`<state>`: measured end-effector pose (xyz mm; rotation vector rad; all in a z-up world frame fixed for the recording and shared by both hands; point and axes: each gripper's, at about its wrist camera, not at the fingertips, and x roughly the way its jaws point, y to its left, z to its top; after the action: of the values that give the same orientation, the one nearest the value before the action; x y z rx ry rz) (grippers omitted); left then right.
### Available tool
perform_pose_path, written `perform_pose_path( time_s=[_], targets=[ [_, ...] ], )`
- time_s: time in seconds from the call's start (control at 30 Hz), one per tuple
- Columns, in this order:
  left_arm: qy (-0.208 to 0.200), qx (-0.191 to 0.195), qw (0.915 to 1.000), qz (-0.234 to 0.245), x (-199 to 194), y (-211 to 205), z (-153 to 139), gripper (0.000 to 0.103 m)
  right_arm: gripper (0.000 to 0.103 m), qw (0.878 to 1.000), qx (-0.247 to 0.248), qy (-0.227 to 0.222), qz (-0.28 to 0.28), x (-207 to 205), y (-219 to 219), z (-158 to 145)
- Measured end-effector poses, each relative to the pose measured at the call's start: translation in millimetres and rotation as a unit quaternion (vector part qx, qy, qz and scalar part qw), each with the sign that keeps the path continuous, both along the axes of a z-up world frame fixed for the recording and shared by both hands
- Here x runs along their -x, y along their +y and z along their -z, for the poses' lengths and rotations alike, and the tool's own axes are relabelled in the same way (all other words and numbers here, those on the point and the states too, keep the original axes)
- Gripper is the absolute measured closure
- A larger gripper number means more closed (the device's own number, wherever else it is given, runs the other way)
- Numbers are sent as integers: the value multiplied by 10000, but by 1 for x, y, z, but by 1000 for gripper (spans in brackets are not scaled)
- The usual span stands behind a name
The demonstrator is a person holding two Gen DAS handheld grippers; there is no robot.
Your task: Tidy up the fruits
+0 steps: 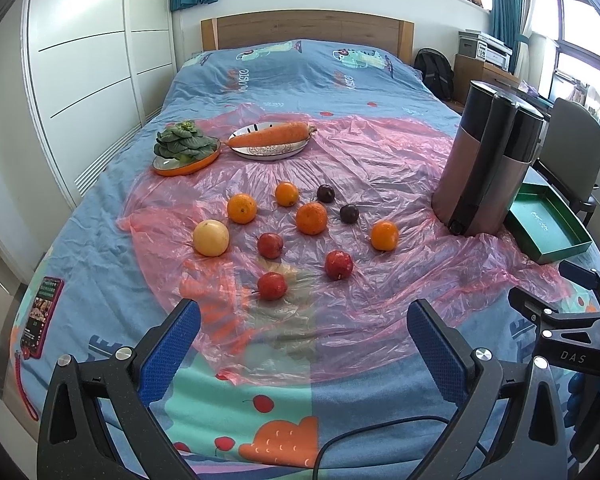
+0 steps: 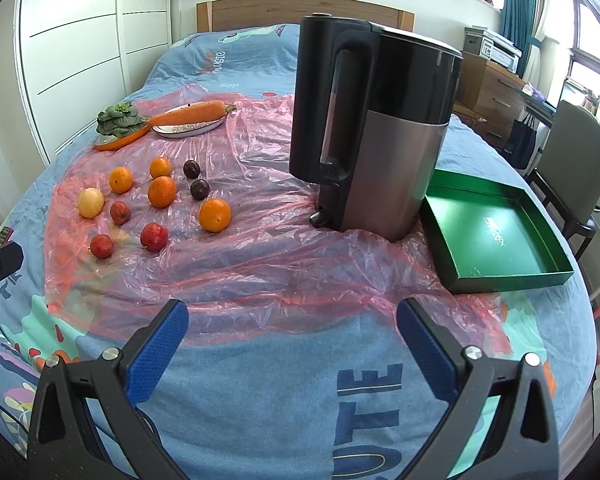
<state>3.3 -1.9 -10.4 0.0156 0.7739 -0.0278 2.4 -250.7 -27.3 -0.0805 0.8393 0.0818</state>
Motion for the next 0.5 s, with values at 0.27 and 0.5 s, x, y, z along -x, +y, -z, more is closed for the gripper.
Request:
perform_pose_path(
  time_s=[0.27,0.5],
  targets=[
    [-16,-54,10000,3,-1,-1,2,1,0,10000,-23,-30,15,2,0,-2],
    [0,-87,10000,31,0,-3,4,1,0,10000,7,-46,40,2,1,-2]
  ],
)
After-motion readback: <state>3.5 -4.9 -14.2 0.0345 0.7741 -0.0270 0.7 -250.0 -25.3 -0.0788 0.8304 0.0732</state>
